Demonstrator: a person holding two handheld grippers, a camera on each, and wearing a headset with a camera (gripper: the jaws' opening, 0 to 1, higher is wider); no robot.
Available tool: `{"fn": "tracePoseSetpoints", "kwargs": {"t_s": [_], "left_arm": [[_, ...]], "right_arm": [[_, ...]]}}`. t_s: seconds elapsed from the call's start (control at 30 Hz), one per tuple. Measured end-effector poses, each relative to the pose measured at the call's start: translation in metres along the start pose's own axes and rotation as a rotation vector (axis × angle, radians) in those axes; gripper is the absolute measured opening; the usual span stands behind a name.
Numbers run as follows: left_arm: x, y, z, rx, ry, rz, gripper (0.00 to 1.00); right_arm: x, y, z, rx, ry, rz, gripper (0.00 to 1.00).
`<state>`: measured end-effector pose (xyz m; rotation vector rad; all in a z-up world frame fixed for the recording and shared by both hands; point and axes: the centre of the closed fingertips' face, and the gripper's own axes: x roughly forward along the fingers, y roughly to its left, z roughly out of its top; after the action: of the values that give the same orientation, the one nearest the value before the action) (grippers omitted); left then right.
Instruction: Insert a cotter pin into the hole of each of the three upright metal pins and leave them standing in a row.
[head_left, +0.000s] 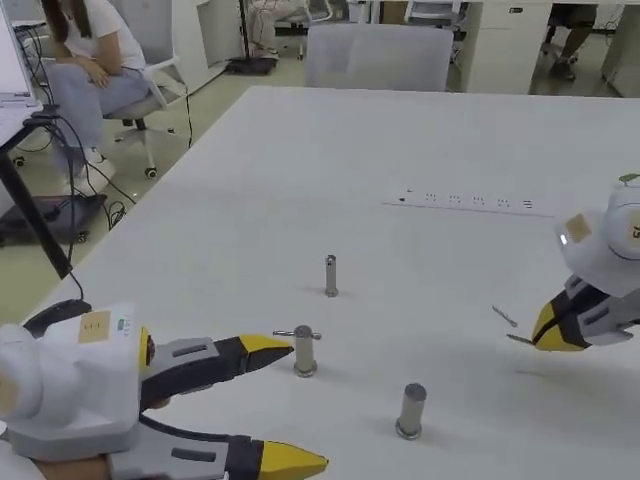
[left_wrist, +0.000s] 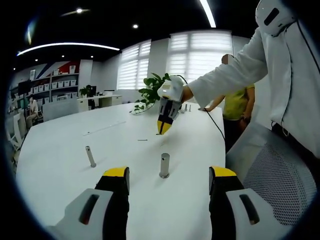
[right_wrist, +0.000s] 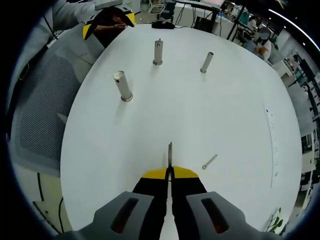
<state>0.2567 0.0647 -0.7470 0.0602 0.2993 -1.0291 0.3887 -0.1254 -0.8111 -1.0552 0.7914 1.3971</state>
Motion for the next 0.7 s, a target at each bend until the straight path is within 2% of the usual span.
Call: {"fn": "tracePoseSetpoints", "kwargs": {"t_s": [0.37, 0.7], "left_arm": [[0.008, -0.009, 0.006, 0.023, -0.008, -0.026, 0.64], [0.013, -0.015, 0.009, 0.042, -0.017, -0.044, 0.62]], "right_arm": [[-0.023, 0.028, 0.039, -0.032, -0.045, 0.002, 0.01], [-0.032, 0.056, 0.071, -0.055, -0.066, 0.027, 0.01]]}}
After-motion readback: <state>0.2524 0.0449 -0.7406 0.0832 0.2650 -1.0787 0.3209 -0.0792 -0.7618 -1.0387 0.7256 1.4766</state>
